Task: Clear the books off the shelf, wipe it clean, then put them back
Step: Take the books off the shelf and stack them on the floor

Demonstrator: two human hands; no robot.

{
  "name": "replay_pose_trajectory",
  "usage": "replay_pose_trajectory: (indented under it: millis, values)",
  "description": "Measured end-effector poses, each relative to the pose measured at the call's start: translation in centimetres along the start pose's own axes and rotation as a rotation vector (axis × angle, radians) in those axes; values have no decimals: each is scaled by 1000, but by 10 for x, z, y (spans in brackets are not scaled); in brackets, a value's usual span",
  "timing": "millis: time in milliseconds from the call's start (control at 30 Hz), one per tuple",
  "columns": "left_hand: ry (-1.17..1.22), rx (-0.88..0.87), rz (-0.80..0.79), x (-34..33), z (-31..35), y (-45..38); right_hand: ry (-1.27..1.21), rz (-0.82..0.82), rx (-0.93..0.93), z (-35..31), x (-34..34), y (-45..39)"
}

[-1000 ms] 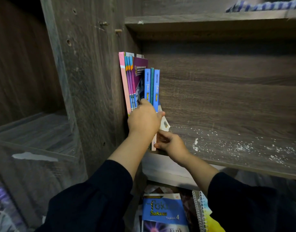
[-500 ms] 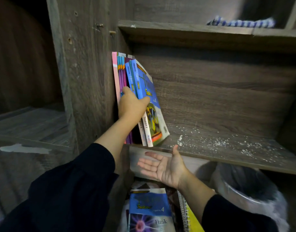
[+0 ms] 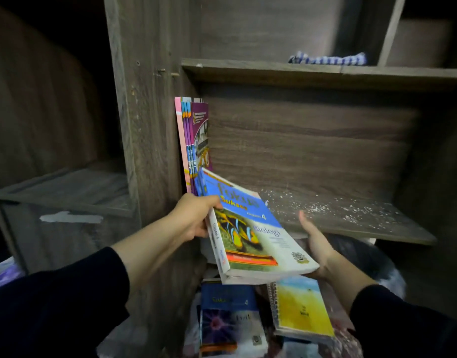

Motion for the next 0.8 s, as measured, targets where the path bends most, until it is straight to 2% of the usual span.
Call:
replay_pose_trajectory:
  millis: [200, 433, 633, 800]
  values:
    - [-35, 143, -11, -4, -45, 34, 242, -1, -70, 17, -12, 24]
    - [-27, 309, 3, 3, -96, 49, 336, -8, -226, 54, 0, 28]
    - [-11, 418, 15, 11, -142, 16, 304, 69, -311, 88, 26, 1]
    - [16, 471, 44, 32, -183, -35, 391, 143, -380, 102, 49, -41]
Point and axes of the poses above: each hand's wrist, its own y-axis away from the middle knuckle, its own x-axis out of the back of the hand, z = x × y, the point moved 6 cm from there along -y, towards the middle knuckle, and after that the axes turned 15 degrees about -z, right-handed, at the moved point
